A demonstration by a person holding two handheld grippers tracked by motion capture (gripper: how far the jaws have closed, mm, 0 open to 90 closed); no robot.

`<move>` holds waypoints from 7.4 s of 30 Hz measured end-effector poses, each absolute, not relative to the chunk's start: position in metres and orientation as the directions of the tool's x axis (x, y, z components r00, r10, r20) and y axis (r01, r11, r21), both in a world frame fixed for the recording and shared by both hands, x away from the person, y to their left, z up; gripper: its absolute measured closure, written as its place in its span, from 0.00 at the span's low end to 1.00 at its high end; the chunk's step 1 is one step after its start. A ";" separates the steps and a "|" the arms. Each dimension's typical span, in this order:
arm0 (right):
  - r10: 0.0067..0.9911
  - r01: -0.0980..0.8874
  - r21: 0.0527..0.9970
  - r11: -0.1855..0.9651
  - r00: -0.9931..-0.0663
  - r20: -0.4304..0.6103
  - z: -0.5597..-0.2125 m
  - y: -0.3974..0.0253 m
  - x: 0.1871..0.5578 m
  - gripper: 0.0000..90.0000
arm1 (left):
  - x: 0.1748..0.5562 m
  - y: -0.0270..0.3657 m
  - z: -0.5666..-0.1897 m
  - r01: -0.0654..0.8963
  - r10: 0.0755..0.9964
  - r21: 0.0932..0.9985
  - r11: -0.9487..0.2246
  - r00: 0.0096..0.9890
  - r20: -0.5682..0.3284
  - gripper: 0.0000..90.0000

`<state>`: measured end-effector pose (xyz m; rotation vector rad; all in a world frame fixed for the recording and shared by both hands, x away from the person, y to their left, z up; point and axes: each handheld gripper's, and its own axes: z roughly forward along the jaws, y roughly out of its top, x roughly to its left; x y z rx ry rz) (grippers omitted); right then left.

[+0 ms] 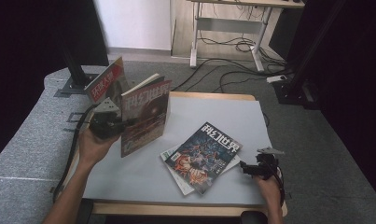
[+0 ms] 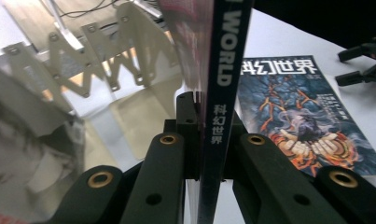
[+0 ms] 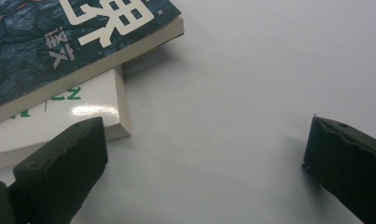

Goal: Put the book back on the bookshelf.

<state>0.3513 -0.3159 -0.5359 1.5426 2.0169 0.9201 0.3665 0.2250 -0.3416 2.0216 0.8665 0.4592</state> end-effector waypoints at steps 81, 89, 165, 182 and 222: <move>0.958 0.668 0.727 0.156 -0.283 0.054 -0.536 -0.316 0.351 0.00 | 0.439 0.239 -0.372 0.405 0.925 0.902 -0.147 0.379 -0.020 0.94; 0.957 0.668 0.727 0.158 -0.284 0.053 -0.536 -0.316 0.351 0.00 | 0.441 0.235 -0.396 0.348 0.924 0.922 -0.169 0.381 0.026 0.94; 0.957 0.668 0.727 0.159 -0.284 0.052 -0.536 -0.316 0.351 0.00 | 0.451 0.251 -0.387 0.438 0.951 0.898 -0.042 0.293 -0.098 0.87; 0.957 0.667 0.728 0.157 -0.284 0.053 -0.536 -0.316 0.351 0.00 | 0.454 0.241 -0.382 0.429 0.949 0.902 -0.052 0.301 -0.088 0.94; 0.957 0.667 0.728 0.159 -0.285 0.052 -0.536 -0.316 0.351 0.00 | 0.435 0.238 -0.387 0.453 0.920 0.877 -0.161 0.391 -0.033 0.45</move>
